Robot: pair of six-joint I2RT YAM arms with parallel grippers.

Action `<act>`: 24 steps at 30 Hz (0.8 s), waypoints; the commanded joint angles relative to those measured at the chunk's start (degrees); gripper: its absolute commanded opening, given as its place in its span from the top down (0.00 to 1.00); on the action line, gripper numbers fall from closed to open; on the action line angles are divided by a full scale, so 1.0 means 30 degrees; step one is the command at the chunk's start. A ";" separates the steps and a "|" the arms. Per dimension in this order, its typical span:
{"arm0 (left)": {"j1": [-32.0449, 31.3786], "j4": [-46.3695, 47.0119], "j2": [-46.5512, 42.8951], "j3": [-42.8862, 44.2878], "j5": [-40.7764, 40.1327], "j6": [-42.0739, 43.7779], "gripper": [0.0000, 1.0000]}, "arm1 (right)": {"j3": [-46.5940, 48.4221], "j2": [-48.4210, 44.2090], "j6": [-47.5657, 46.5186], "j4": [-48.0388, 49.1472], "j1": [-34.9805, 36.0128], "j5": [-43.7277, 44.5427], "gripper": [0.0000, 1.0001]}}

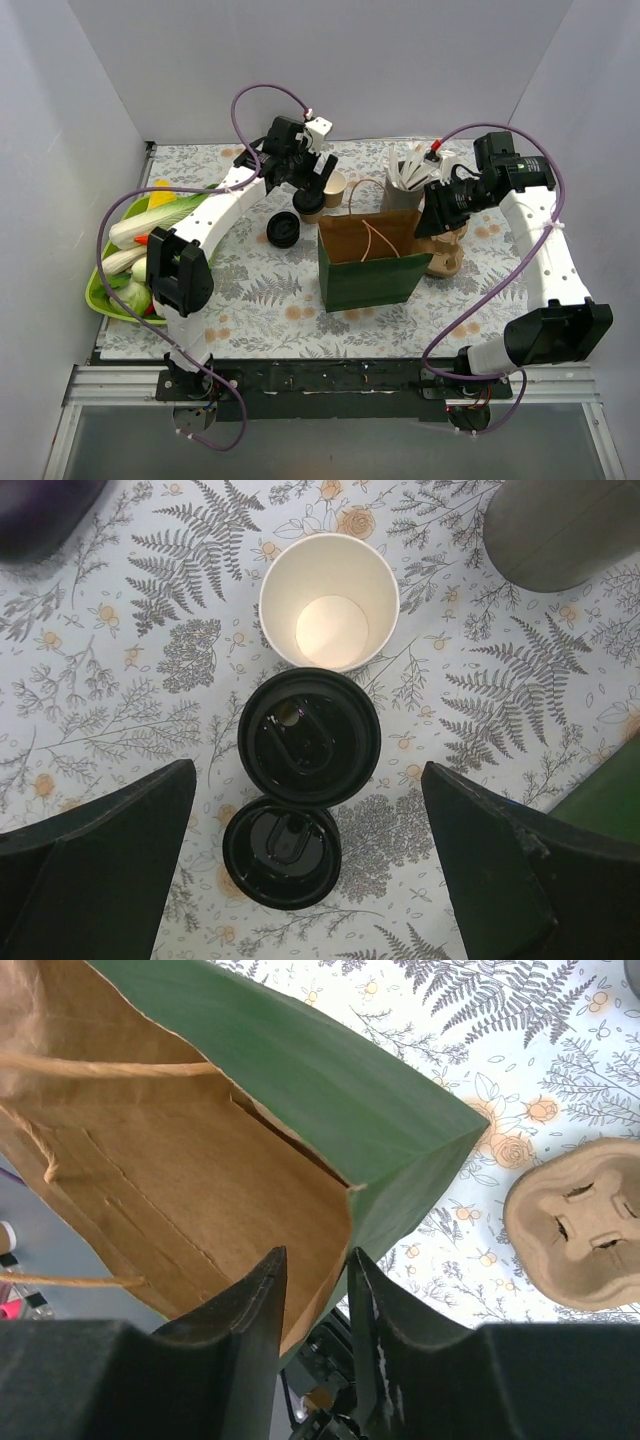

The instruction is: Pack the takeout coffee

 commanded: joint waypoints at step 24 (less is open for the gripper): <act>0.0508 -0.2616 0.3738 0.3326 -0.0563 -0.2531 0.09 | 0.1021 0.0155 -0.0123 0.0350 -0.0219 0.0824 0.23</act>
